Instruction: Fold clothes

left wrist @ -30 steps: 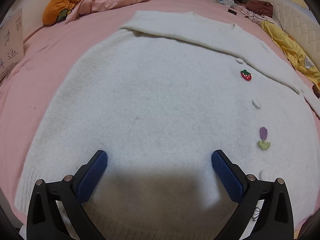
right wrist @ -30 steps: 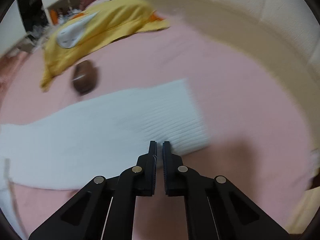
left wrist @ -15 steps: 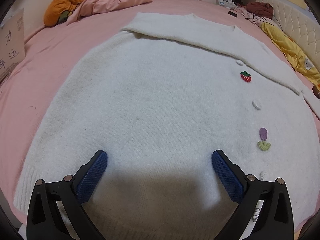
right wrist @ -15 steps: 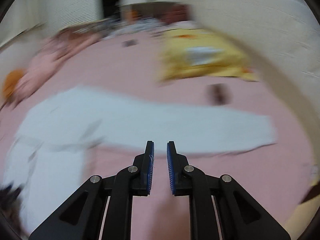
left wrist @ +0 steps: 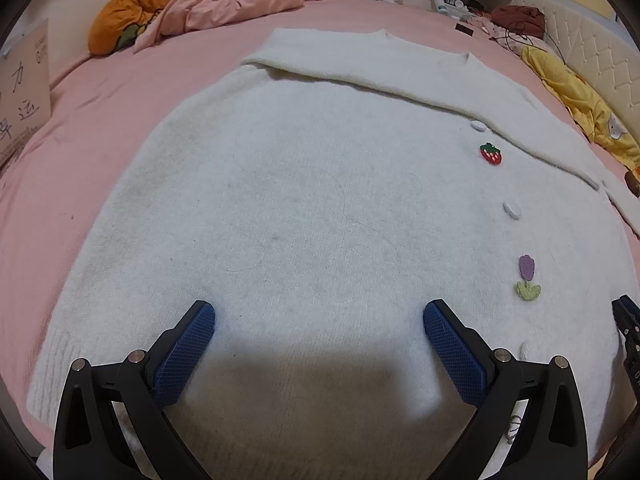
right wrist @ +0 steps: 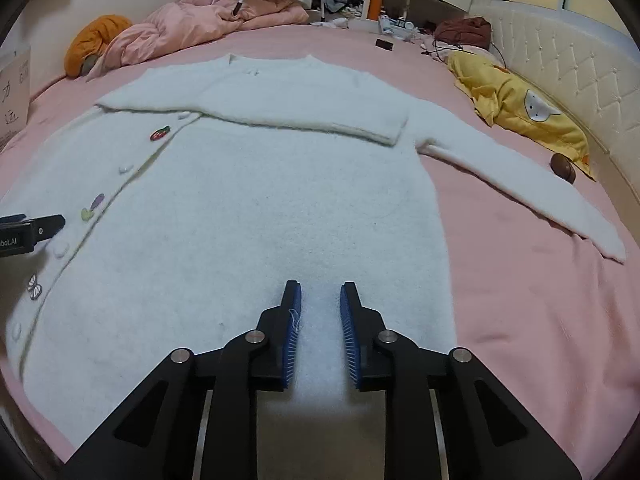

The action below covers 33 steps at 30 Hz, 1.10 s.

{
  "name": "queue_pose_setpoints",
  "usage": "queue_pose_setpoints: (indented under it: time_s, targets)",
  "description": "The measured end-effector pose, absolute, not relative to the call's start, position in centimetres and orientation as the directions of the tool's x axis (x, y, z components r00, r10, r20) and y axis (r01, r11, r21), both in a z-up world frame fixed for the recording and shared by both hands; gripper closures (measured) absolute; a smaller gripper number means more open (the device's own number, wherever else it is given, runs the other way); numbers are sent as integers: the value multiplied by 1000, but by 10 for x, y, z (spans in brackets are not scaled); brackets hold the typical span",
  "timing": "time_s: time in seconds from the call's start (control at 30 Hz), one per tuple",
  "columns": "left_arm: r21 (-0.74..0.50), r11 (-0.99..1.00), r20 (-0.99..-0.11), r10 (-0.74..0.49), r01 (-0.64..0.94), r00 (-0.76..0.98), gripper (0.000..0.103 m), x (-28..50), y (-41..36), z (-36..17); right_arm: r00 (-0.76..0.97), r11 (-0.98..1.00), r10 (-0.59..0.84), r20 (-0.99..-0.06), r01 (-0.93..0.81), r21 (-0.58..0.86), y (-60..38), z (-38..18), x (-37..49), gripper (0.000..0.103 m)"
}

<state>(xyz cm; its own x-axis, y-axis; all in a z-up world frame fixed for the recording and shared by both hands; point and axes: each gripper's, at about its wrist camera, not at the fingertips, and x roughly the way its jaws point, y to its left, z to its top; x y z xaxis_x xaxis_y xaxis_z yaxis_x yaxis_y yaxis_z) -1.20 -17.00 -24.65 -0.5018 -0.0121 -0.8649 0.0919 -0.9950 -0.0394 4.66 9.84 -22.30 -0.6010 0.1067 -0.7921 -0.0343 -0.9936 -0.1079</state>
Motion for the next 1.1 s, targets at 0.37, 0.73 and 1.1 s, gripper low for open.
queue_pose_setpoints:
  time_s: [0.37, 0.73, 1.1]
  targets:
    - [3, -995, -886, -47, 96, -462, 0, -16, -163, -239, -602, -998, 53, -797, -67, -16, 118, -225, 38, 68]
    - [224, -912, -767, 53, -344, -640, 0, -92, -28, -149, -656, -996, -43, -754, -33, 85, 130, -230, 43, 61]
    - [305, -664, -841, 149, -683, -520, 2, -163, 129, -213, -635, -971, -209, -744, 43, 236, 137, -229, 33, 26]
